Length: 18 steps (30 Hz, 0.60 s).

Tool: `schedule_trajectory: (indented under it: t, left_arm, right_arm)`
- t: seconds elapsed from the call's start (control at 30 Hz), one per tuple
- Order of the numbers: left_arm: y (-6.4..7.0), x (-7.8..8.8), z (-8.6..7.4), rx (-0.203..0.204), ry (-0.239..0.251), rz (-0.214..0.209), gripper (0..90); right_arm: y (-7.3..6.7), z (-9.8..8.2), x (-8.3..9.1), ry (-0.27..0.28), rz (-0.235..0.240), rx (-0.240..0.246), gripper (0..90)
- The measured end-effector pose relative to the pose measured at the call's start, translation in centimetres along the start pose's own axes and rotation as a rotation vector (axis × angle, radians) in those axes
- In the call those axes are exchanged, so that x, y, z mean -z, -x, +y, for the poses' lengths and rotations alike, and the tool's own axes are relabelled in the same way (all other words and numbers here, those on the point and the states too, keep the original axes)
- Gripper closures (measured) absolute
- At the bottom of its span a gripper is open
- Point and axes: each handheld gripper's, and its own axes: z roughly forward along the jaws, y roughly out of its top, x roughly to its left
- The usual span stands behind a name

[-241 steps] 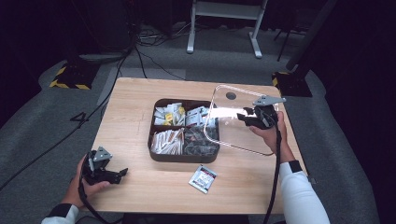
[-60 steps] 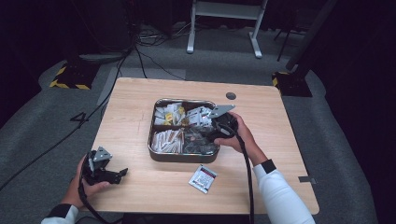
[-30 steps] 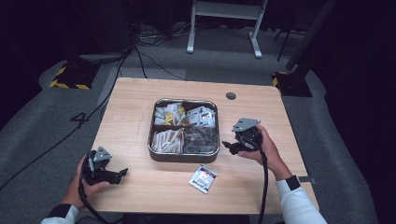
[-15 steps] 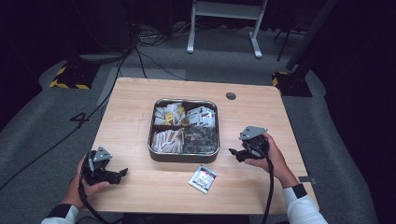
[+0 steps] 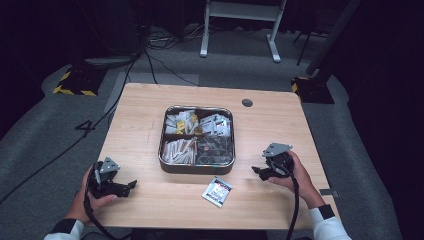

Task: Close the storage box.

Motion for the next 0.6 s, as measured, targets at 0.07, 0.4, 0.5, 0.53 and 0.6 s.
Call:
schedule_trajectory:
  t: [0.07, 0.4, 0.5, 0.53, 0.6]
  left_arm:
    - [0.0, 0.0, 0.0, 0.000, 0.000, 0.000, 0.5]
    - [0.0, 0.0, 0.0, 0.004, 0.001, 0.000, 0.5]
    - [0.0, 0.0, 0.0, 0.004, 0.001, 0.000, 0.5]
    - [0.0, 0.0, 0.0, 0.004, 0.001, 0.000, 0.5]
    - [0.0, 0.0, 0.0, 0.004, 0.001, 0.000, 0.5]
  right_arm:
    - [0.0, -0.5, -0.1, -0.008, 0.004, -0.009, 24.2]
    - [0.1, -3.4, 0.1, -0.006, 0.005, -0.064, 24.3]
    - [0.2, -4.2, 0.4, 0.001, 0.005, -0.081, 24.2]
    - [0.3, -4.5, 0.4, 0.005, 0.005, -0.090, 24.2]
    - [0.3, -5.0, 0.6, 0.013, 0.011, -0.111, 24.2]
